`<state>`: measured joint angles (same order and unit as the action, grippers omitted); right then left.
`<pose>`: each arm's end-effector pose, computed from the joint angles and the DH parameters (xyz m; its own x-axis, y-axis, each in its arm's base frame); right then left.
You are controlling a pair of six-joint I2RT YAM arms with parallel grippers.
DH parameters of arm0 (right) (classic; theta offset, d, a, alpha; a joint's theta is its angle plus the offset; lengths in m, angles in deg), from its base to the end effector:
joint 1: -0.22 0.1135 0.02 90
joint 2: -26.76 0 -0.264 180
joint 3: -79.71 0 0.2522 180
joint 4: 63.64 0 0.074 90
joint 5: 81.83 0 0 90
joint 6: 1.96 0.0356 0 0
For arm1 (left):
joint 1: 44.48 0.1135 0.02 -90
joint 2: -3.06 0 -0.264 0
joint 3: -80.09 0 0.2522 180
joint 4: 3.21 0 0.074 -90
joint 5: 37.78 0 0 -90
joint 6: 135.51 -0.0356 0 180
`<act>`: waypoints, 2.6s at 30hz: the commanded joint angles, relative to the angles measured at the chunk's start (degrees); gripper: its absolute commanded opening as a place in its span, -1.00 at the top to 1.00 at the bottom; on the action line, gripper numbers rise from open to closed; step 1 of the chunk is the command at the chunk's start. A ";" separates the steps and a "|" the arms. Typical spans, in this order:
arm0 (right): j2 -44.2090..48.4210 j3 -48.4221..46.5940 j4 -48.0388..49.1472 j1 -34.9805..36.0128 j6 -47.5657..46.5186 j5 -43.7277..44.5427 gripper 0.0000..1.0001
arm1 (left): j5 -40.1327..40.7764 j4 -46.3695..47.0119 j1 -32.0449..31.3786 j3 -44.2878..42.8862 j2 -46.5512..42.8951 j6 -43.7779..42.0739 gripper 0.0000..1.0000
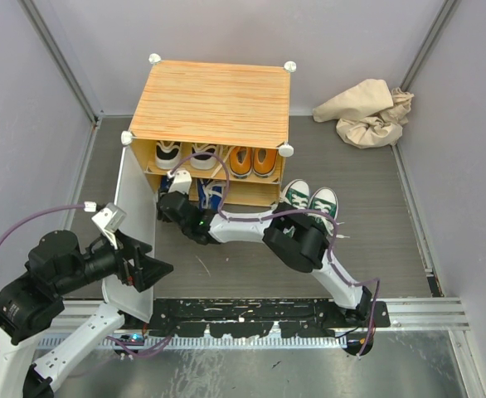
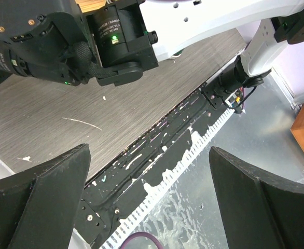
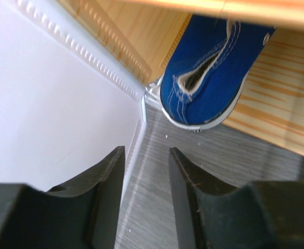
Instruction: Place and organize the shoes in the shoe cabinet
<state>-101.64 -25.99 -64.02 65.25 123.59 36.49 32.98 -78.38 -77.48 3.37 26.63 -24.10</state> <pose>0.2321 0.4584 0.1818 -0.4915 0.1570 -0.8566 -0.4032 0.8309 0.3836 0.0180 -0.0257 0.3805 -0.5740 -0.0382 -0.8180 0.6025 0.6568 -0.4534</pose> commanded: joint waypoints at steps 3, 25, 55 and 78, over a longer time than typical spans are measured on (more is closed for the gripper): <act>-2.34 -5.00 3.00 -1.98 -1.94 3.73 0.23 | 2.91 -1.20 -0.05 -0.85 -1.05 -0.75 -0.96; -7.68 -11.29 5.44 -3.58 -14.14 10.41 0.25 | 3.69 -1.90 0.00 -0.81 -1.78 -0.49 -0.96; 17.33 15.31 -22.21 3.25 -7.31 19.88 -0.50 | 3.81 -0.77 -0.02 -1.70 0.33 -1.89 -0.96; 15.52 8.63 -8.46 -0.11 -8.93 30.62 0.98 | 3.93 -0.22 0.02 -0.73 0.98 -1.95 -0.96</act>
<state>-85.62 -8.99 -78.53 66.72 115.31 58.50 33.59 -79.01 -77.52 3.34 27.42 -25.19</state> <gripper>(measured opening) 0.129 0.980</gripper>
